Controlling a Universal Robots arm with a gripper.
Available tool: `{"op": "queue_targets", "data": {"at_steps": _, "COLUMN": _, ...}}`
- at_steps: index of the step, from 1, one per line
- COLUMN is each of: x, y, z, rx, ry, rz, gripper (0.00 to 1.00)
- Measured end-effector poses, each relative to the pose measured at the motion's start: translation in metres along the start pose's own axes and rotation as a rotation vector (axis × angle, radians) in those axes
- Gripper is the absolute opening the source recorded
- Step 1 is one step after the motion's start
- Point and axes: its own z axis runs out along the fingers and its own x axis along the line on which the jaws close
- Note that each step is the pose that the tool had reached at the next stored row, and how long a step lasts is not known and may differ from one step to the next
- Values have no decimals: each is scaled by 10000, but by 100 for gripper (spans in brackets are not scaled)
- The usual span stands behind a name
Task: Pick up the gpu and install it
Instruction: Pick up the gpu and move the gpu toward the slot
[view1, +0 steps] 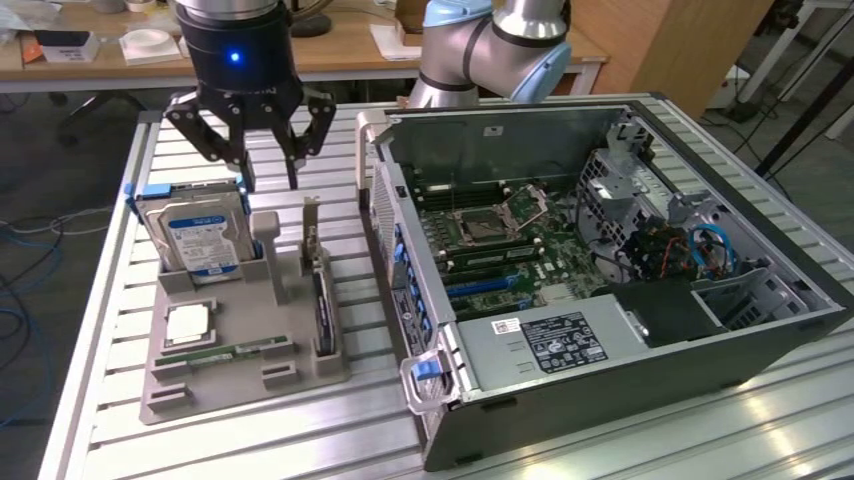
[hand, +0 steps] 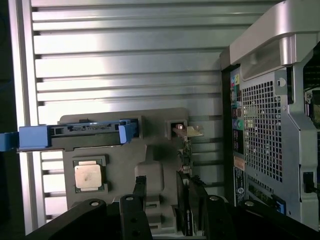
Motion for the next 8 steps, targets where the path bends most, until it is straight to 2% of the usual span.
{"op": "queue_targets", "data": {"at_steps": 8, "x": 1, "y": -1, "z": 18, "rx": 0, "ry": 1, "rz": 1, "gripper": 47}}
